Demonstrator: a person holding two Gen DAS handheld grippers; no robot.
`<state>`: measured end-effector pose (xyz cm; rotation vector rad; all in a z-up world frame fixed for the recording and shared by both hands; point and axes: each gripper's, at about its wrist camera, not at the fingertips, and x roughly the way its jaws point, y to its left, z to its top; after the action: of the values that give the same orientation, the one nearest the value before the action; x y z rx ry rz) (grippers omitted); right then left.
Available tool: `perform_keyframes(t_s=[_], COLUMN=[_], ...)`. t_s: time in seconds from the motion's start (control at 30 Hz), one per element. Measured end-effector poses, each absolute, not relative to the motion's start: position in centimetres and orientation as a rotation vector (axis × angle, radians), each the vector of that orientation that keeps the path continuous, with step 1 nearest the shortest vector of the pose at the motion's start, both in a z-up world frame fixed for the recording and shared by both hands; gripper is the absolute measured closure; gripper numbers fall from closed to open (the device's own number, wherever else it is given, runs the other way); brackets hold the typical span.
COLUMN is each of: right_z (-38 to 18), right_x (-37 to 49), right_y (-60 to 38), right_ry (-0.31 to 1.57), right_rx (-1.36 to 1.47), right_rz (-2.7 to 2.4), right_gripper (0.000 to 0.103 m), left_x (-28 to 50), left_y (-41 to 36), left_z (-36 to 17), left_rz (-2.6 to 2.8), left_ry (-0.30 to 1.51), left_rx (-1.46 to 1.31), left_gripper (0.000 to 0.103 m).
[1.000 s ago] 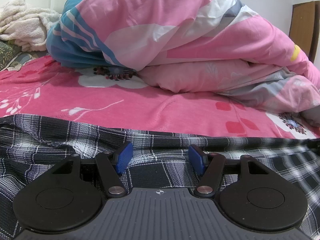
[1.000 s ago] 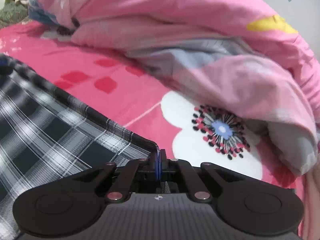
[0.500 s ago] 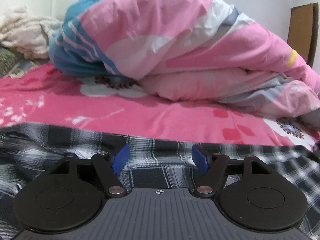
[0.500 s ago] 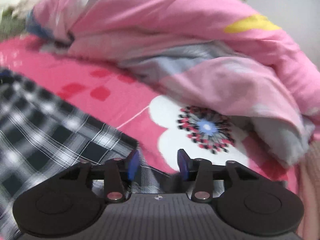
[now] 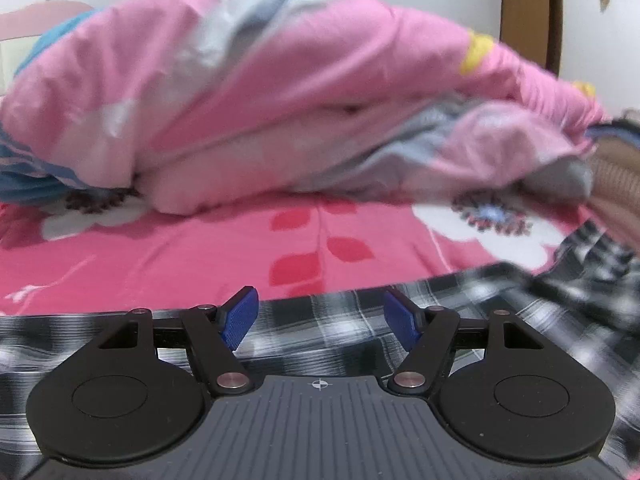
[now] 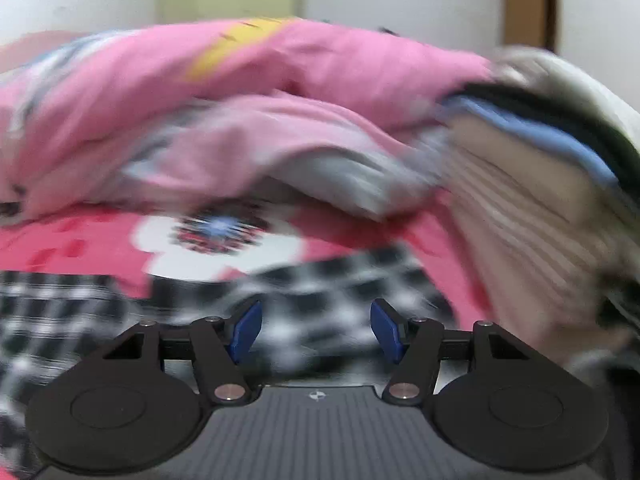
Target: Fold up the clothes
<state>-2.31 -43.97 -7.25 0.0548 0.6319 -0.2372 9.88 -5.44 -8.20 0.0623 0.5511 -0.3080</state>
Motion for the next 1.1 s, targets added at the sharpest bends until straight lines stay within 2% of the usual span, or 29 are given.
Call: perform_keyframes(t_s=[0.17,0.27,0.37,0.53,0.63,0.7,0.83,0.93,0.97,1.0,1.03,1.07,1.1], right_z=[-9.3,-10.1,-11.0,-10.8,-9.8,-10.1,-12.4,-13.4,-13.5,-13.6,-13.6,-13.4,-13.2], right_x=[-4.2,-7.5,-10.3,-13.0,-12.7,-11.6,-10.3,-9.1,-8.7,-8.3,-8.4,-8.7,-9.0], right_y=[-49.2,-51.0,-50.8,-47.4,-42.7,-39.1,-35.5,-37.8,-39.0,-40.2,-41.2,-42.0,-42.8], right_ry=[0.693,0.645,0.606,0.538,0.512,0.569,0.668,0.727,0.74,0.753,0.755,0.748,0.739], right_rx=[0.284,0.511,0.6,0.447,0.198,-0.002,-0.295,-0.195,-0.116,-0.038,0.043,0.115,0.178], right_rz=[-0.446,-0.49,-0.467,-0.331,-0.062,0.067,0.066,0.004,-0.007,-0.019,-0.039,-0.076,-0.12], right_gripper=[0.041,0.041,0.042,0.041,0.022,0.009,0.008,0.006,0.009,0.022,0.027,0.051,0.083], left_x=[11.1,11.2,11.0,11.0,11.0,11.0,11.0,11.0,11.0,11.0,11.0,11.0,11.0], left_y=[-5.3,-5.0,-5.1,-5.0,-5.0,-4.9,-4.6,-4.3,-4.3,-4.2,-4.2,-4.2,-4.1], left_z=[-10.5,-11.0,-11.2,-11.2,-11.2,-11.2,-11.2,-11.2,-11.2,-11.2,-11.2,-11.2,-11.2], left_rz=[-0.249,-0.236,-0.232,-0.235,-0.237,-0.239,-0.246,-0.251,-0.252,-0.253,-0.254,-0.254,-0.255], left_ry=[0.618,0.632,0.626,0.622,0.62,0.618,0.616,0.615,0.614,0.614,0.614,0.614,0.613], left_rx=[0.048,0.041,0.047,0.037,0.033,0.028,0.003,-0.01,-0.013,-0.016,-0.018,-0.02,-0.022], left_gripper=[0.034,0.033,0.033,0.033,0.033,0.033,0.033,0.033,0.033,0.033,0.033,0.033,0.033])
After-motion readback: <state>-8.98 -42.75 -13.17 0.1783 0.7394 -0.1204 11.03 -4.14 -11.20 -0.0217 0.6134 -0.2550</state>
